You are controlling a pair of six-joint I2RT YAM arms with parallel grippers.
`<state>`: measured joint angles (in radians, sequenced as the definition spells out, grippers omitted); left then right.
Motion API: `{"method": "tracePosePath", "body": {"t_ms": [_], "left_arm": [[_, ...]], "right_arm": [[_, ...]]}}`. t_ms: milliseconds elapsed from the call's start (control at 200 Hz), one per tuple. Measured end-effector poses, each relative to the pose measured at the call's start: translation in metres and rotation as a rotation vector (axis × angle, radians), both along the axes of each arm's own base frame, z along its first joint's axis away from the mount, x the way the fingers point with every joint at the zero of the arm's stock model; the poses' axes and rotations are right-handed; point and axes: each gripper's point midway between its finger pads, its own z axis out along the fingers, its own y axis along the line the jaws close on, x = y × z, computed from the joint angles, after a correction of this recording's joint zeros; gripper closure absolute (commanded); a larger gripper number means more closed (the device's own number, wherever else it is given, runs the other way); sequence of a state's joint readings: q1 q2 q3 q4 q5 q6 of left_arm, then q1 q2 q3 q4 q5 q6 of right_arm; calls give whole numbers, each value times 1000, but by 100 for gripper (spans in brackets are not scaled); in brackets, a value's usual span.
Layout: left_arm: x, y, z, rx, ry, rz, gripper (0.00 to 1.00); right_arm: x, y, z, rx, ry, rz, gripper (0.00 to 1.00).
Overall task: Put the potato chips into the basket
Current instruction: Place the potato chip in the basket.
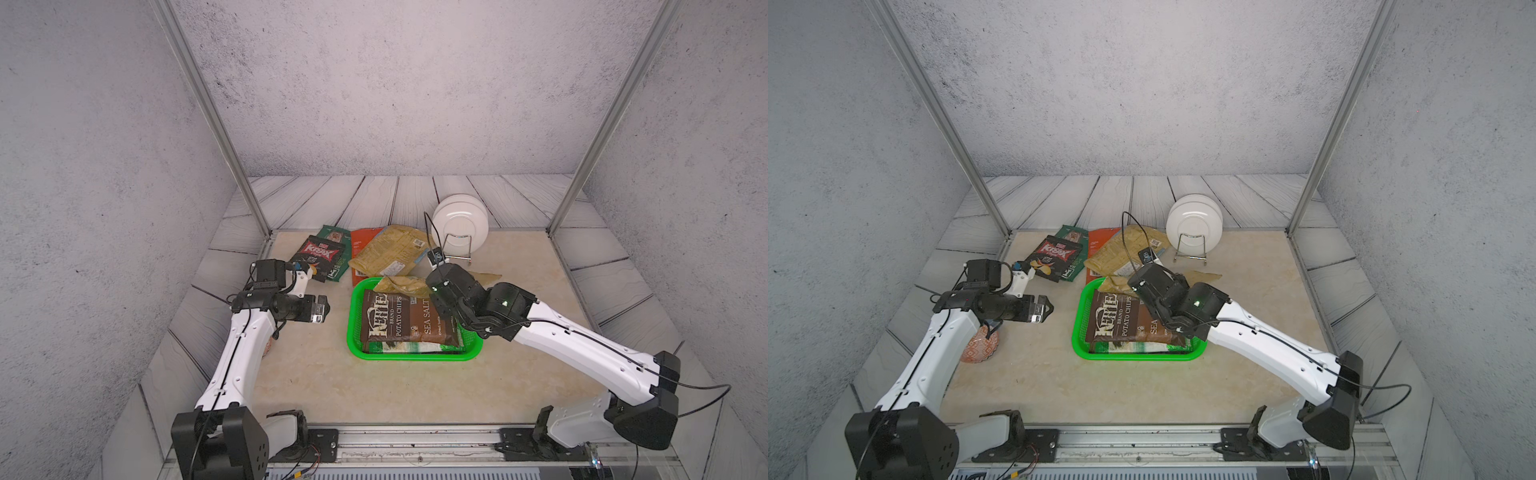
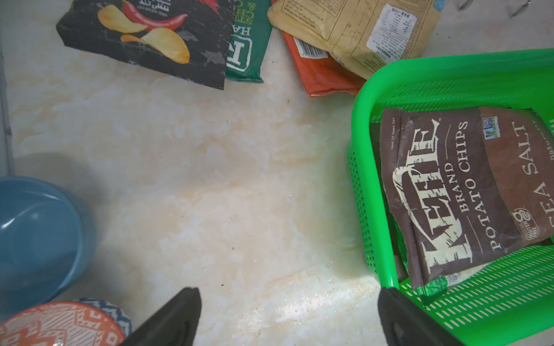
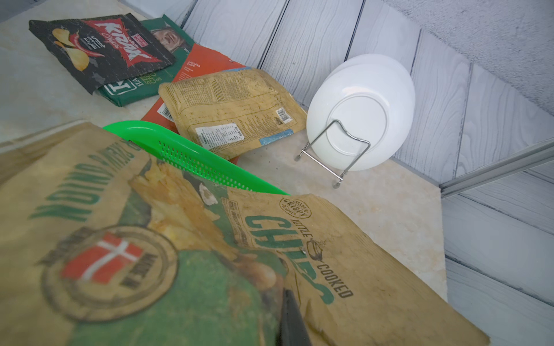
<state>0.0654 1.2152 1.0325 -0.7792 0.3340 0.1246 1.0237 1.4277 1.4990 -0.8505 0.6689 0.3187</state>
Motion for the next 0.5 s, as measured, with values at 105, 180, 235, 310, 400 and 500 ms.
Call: {"method": "tracePosePath", "body": {"t_ms": [105, 180, 235, 310, 400, 500], "left_arm": [[2, 3, -3, 11, 7, 14, 1], [3, 4, -4, 16, 12, 23, 1], [3, 6, -5, 21, 12, 29, 1], [4, 8, -4, 31, 6, 38, 1], [6, 10, -4, 41, 1, 46, 1], [6, 11, -5, 46, 0, 50, 1]], "right_arm": [[-4, 6, 8, -2, -20, -19, 100], [-6, 9, 9, -7, -23, -34, 100], [-7, 10, 7, -13, -21, -45, 100], [-7, 12, 0, -26, -10, -57, 100], [-8, 16, -11, -43, 9, -66, 100], [-7, 19, -19, -50, 22, -76, 100]]}}
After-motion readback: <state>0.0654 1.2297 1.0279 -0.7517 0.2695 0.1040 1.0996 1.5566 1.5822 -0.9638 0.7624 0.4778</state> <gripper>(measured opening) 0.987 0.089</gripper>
